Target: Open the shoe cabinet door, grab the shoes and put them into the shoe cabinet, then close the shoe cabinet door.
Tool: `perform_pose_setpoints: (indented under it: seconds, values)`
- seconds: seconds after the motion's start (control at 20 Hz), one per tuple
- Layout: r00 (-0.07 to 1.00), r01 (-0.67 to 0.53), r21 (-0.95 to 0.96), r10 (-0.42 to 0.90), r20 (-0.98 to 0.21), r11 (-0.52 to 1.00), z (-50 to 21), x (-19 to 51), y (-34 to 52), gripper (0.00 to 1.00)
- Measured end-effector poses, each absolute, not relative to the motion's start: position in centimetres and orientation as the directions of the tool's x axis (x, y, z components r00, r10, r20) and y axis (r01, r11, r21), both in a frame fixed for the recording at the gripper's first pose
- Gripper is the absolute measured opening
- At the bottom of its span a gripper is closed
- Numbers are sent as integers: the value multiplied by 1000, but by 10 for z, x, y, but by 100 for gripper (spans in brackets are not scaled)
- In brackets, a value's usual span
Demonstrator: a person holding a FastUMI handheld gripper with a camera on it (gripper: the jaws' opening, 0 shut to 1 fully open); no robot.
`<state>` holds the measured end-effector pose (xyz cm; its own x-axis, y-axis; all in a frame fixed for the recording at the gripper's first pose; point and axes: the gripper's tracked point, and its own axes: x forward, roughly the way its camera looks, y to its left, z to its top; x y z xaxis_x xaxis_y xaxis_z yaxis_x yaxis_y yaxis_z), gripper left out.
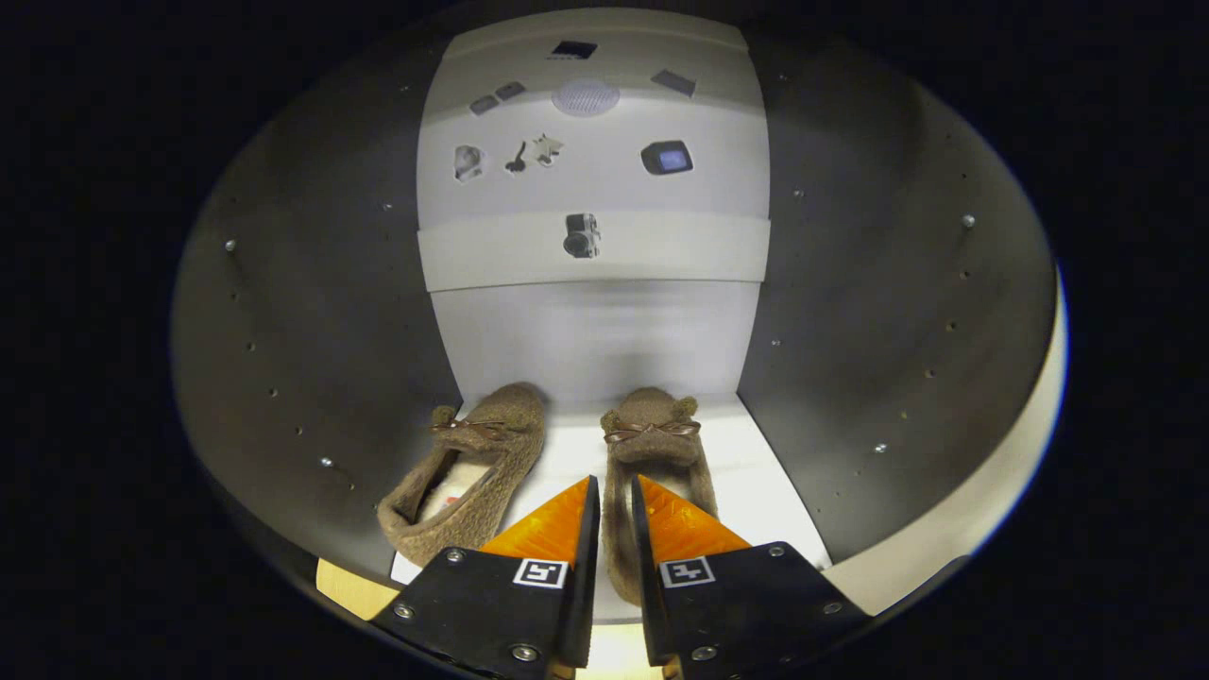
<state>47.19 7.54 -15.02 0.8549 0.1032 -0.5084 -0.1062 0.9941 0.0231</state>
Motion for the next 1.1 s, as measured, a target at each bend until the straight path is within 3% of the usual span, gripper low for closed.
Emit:
perform_pose_setpoints:
  seconds: [1.1]
  values:
    - [950, -12, 10, 14, -313, 1000, -36, 199, 24, 21]
